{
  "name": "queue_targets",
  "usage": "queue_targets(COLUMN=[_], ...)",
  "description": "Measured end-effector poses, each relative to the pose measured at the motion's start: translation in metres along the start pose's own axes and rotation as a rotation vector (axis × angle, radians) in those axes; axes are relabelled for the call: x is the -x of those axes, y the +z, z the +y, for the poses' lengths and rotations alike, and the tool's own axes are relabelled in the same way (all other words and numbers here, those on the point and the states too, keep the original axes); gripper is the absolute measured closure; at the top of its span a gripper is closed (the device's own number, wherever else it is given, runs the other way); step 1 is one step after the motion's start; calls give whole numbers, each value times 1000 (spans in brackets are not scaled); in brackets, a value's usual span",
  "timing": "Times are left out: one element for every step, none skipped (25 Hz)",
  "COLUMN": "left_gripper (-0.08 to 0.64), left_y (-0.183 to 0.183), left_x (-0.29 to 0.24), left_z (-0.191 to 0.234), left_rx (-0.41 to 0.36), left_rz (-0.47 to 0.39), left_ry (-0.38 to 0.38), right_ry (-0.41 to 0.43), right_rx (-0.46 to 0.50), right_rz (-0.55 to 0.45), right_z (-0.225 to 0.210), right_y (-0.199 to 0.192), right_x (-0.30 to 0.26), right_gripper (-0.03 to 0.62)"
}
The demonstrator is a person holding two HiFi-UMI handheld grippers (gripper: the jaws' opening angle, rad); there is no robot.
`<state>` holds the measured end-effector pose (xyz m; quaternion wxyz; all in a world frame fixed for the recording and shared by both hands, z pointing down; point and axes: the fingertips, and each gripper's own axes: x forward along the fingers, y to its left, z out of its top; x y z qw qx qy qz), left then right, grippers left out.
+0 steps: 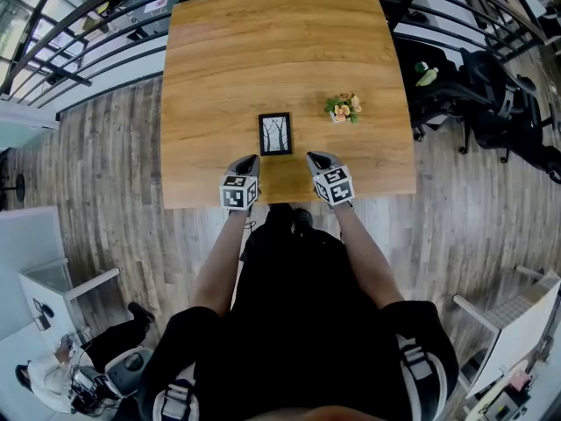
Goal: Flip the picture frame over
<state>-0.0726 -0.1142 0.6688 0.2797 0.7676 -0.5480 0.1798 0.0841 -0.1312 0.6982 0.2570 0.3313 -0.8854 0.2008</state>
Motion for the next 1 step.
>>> queue_targets(left_gripper=[534], left_y=[-2], left_x=[0], left_z=[-2], left_rx=[-1], left_rz=[2], left_ry=[-1], right_ry=[0], right_rx=[-6], right_rz=[-1], right_z=[1], right_y=[-2], right_x=[1], right_gripper=[584])
